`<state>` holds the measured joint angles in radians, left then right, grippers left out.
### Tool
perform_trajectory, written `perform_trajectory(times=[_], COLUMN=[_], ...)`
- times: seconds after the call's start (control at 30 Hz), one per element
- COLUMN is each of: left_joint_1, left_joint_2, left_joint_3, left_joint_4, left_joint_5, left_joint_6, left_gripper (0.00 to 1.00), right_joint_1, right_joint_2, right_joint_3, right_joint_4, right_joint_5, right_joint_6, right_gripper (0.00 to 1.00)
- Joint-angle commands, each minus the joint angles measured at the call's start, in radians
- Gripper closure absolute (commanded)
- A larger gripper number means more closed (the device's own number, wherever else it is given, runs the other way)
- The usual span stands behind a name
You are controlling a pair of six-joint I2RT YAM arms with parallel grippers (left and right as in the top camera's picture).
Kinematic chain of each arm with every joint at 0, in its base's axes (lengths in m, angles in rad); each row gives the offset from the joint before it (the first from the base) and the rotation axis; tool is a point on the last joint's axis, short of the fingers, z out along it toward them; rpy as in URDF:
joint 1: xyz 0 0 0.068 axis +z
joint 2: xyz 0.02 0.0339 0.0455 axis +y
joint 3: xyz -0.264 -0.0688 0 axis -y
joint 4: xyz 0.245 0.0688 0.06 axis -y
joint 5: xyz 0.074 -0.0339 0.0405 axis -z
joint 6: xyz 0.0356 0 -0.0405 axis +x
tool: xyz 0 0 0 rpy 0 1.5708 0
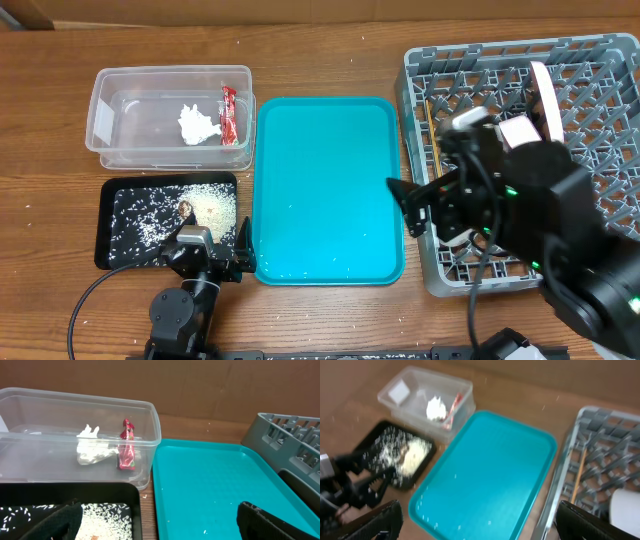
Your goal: Sort waste into correct bins and load items into the dishwasher
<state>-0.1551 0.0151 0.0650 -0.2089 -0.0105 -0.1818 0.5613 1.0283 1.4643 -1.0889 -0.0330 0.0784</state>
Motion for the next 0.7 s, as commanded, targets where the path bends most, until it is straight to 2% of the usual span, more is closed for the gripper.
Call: perform_trajectory(times=[0.0,0.13,0.27,0.43,0.67], left_joint_1=[0.006,0.006,0.006,0.006,0.006], left_joint_2=[-0.011,-0.011,-0.011,-0.011,-0.011], left_joint_3=[-0.004,-0.004,-0.004,-0.004,-0.004], left_joint_4=[0.004,0.003,0.003,0.003,0.003], left_joint_5=[0.008,0.008,0.008,0.008,0.008], left_joint_6=[-0.009,-0.009,-0.009,-0.009,-0.009], left_gripper=[0.0,0.0,0.0,0.0,0.0], right_joint_1=[-0.052,-0.11,-0.216,-0.33,-0.394], right_joint_2=[-0.089,-0.184,-0.338,-0.497,-0.732], right_joint_3=[-0.012,-0.079,-0.235,-0.443,-0.718], right_joint_4=[0.034,0.097,0.208,0.277,0.389], right_joint_5=[0.039,0.039,0.035,0.031,0.031], right_joint_6=[0.003,0.003,0.021,0.119,0.131], right_gripper=[0.0,0.0,0.0,0.0,0.0])
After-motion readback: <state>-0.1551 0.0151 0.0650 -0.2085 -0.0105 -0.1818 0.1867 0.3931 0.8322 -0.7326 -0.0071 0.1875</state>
